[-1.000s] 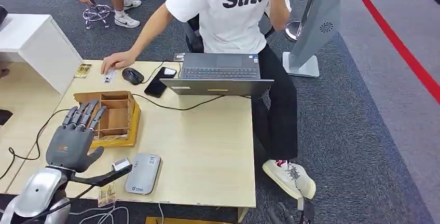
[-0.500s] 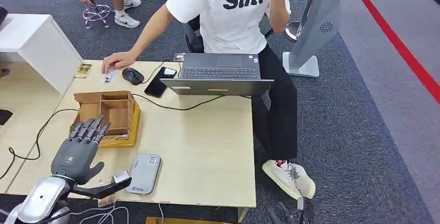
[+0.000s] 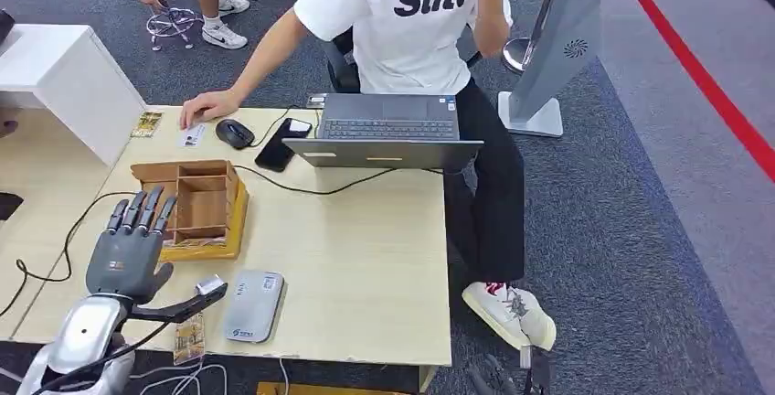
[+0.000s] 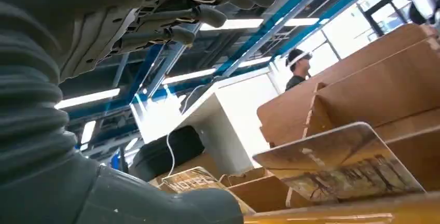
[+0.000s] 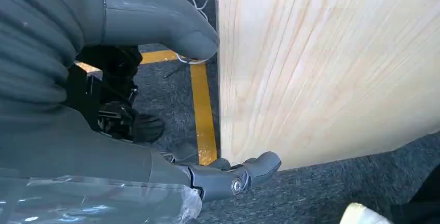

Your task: Pass the card to the sensor for recognition and then transmit it.

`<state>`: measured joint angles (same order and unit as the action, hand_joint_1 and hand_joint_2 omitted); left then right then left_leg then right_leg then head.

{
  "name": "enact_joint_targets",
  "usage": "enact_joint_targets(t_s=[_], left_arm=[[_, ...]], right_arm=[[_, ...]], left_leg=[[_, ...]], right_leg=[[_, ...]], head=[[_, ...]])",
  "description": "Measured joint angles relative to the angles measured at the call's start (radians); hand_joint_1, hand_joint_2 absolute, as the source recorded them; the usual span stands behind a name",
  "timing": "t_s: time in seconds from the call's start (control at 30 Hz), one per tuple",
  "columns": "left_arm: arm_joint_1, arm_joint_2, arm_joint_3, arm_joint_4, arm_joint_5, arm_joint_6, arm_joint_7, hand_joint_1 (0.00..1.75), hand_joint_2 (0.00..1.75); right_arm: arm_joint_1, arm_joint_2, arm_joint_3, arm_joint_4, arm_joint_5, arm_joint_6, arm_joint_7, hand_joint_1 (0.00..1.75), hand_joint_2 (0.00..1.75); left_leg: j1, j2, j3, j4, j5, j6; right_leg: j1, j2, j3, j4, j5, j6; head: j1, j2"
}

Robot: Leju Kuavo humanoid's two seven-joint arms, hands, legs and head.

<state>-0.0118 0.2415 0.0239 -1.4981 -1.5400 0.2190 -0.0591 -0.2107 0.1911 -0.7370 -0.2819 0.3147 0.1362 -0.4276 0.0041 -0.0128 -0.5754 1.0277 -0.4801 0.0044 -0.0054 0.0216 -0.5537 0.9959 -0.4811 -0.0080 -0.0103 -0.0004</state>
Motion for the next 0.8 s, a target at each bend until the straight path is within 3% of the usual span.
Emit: enact_joint_targets(t_s=[0.8], left_arm=[[-0.058,-0.085,0.082,0.099,0.021,0.0,-0.012,0.0,1.75]], right_arm=[[0.0,0.002,0.021,0.0,0.002,0.0,0.006,0.0,1.75]], left_leg=[[0.0,0.0,0.0,0.0,0.0,0.0]], right_leg=[[0.0,0.0,0.0,0.0,0.0,0.0]], head=[[0.0,0.0]])
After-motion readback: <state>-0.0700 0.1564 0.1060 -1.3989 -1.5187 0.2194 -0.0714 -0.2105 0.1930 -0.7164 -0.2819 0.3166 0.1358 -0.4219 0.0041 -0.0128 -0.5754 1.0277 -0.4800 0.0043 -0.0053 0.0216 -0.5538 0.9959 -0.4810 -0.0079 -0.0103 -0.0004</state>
